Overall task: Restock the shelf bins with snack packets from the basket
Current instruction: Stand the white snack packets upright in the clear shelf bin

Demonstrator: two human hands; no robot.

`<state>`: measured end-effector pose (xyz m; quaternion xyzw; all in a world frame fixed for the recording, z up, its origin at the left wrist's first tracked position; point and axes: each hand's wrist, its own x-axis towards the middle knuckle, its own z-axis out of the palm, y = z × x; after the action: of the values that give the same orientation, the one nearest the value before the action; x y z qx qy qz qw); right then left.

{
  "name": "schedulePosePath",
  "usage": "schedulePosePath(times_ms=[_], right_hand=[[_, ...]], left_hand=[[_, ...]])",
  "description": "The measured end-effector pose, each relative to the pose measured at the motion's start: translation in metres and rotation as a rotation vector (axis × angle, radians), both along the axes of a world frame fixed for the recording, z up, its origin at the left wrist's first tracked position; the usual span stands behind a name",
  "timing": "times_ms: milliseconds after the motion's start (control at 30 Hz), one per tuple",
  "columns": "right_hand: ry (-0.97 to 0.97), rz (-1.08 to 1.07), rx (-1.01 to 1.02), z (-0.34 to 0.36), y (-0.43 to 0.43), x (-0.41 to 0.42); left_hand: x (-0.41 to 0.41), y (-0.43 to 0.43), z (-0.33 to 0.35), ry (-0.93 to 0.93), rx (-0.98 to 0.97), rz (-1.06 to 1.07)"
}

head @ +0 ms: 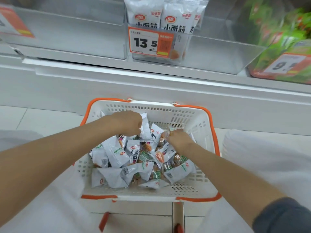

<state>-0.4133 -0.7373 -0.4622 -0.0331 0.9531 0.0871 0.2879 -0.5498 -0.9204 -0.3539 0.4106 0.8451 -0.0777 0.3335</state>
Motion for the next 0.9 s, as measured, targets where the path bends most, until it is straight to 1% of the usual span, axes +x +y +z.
schedulePosePath(times_ms=[100,200,267,300,333,367,400,433,467,500,533,567,600,700,733,800,900], right_hand=[[0.188,-0.208,-0.202,0.051,-0.015,-0.014],[0.318,-0.414,-0.419,0.101,-0.018,-0.015],[0.43,-0.646,-0.583,0.127,-0.017,-0.011],[0.495,-0.824,-0.725,0.138,-0.017,-0.01],[0.536,-1.035,-0.911,0.149,-0.018,-0.01],[0.535,-1.249,-1.13,0.157,-0.019,-0.013],[0.508,-1.417,-1.34,0.165,-0.022,-0.015],[0.472,-1.527,-1.495,0.171,-0.025,-0.019],[0.432,-1.582,-1.603,0.174,-0.026,-0.022],[0.4,-1.597,-1.679,0.177,-0.027,-0.025],[0.383,-1.583,-1.693,0.179,-0.027,-0.028],[0.391,-1.535,-1.642,0.18,-0.025,-0.03],[0.43,-1.436,-1.512,0.181,-0.022,-0.031],[0.627,-0.958,-0.967,0.189,-0.006,-0.035],[0.707,-0.814,-0.84,0.19,-0.002,-0.036],[0.811,-0.649,-0.708,0.187,0.005,-0.037],[0.833,-0.573,-0.668,0.18,0.009,-0.037]], left_hand=[[0.001,0.0,0.009,-0.022,0.025,0.021],[0.008,0.002,0.021,-0.073,0.048,0.047],[0.017,0.001,0.032,-0.14,0.064,0.068],[0.022,0.001,0.037,-0.188,0.08,0.08],[0.026,0.0,0.04,-0.243,0.098,0.096],[0.03,-0.001,0.042,-0.305,0.152,0.108],[0.034,-0.001,0.043,-0.364,0.232,0.127],[0.036,-0.001,0.043,-0.408,0.329,0.163],[0.036,-0.001,0.041,-0.414,0.409,0.215],[0.036,0.0,0.038,-0.382,0.462,0.273],[0.033,0.0,0.035,-0.34,0.482,0.336],[0.031,0.001,0.034,-0.321,0.506,0.399],[0.027,0.002,0.033,-0.353,0.53,0.462],[0.02,0.006,0.038,-0.585,0.598,0.579],[0.02,0.006,0.041,-0.641,0.612,0.591],[0.023,0.006,0.047,-0.76,0.65,0.589],[0.029,0.005,0.052,-0.846,0.695,0.515]])
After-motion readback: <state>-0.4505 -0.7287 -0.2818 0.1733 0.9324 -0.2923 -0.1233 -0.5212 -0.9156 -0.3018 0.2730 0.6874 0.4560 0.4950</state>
